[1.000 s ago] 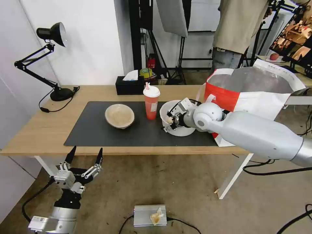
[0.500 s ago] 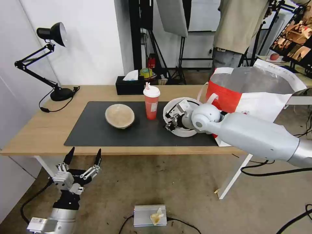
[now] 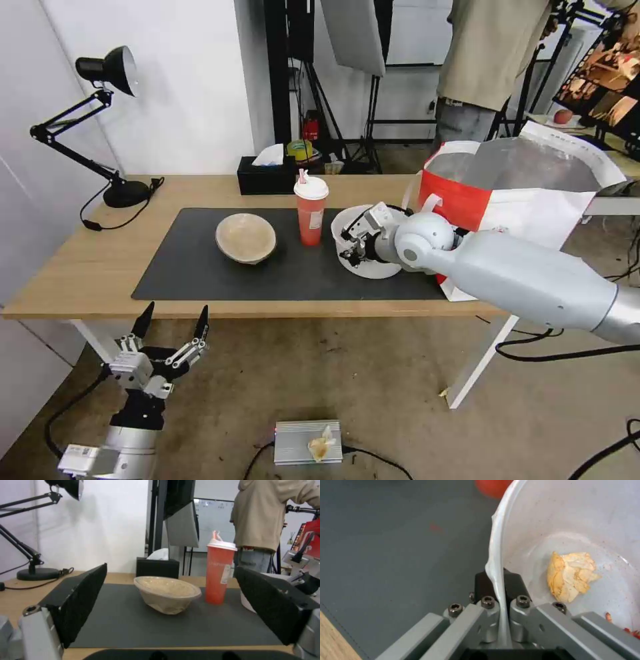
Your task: Pick up the trash from the table and place it into the takeout bag.
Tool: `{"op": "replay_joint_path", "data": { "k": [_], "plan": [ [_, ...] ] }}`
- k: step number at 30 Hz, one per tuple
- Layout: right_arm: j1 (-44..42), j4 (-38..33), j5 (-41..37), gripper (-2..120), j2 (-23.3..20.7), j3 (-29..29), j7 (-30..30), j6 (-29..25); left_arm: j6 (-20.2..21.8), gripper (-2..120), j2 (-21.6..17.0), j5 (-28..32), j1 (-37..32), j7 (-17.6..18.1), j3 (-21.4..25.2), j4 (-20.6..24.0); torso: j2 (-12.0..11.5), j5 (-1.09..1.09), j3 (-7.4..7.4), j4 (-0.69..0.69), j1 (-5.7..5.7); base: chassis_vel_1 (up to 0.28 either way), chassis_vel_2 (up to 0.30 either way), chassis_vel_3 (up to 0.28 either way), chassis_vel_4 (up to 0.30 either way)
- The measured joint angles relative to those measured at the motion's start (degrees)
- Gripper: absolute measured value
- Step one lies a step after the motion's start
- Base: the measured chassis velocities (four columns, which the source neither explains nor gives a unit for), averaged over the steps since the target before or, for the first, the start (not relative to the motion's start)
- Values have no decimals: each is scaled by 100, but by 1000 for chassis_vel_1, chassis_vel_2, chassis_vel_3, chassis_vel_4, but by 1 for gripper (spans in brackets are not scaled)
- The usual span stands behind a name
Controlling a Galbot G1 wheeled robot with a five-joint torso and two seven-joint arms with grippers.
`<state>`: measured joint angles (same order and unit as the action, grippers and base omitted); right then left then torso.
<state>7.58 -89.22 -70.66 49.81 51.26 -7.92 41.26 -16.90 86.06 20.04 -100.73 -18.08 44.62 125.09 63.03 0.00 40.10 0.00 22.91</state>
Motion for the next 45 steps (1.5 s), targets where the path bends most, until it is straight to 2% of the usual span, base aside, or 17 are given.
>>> {"op": "replay_joint_path", "data": {
  "k": [7, 15, 24, 45],
  "plan": [
    [-9, -46, 5, 0, 2, -16, -26, 2, -31, 100, -2, 5, -3, 0, 28, -37, -1, 0, 1, 0, 1, 0, 0, 0, 0],
    [205, -568, 37, 0, -157, 38, -23, 8, -63, 100, -17, 22, 5, -1, 85, -113, -1, 0, 2, 0, 0, 0, 0, 0, 0],
    [604, -1387, 365, 0, -445, 308, 28, -10, -115, 100, -62, 47, 28, -7, 151, -212, -1, 0, 1, 0, 1, 0, 0, 0, 0],
    [859, -2567, 927, 0, -1176, 367, 197, -59, -166, 100, -148, 48, 43, -19, 197, -354, 0, 0, 0, 0, 1, 0, 0, 0, 0]
  ]
}}
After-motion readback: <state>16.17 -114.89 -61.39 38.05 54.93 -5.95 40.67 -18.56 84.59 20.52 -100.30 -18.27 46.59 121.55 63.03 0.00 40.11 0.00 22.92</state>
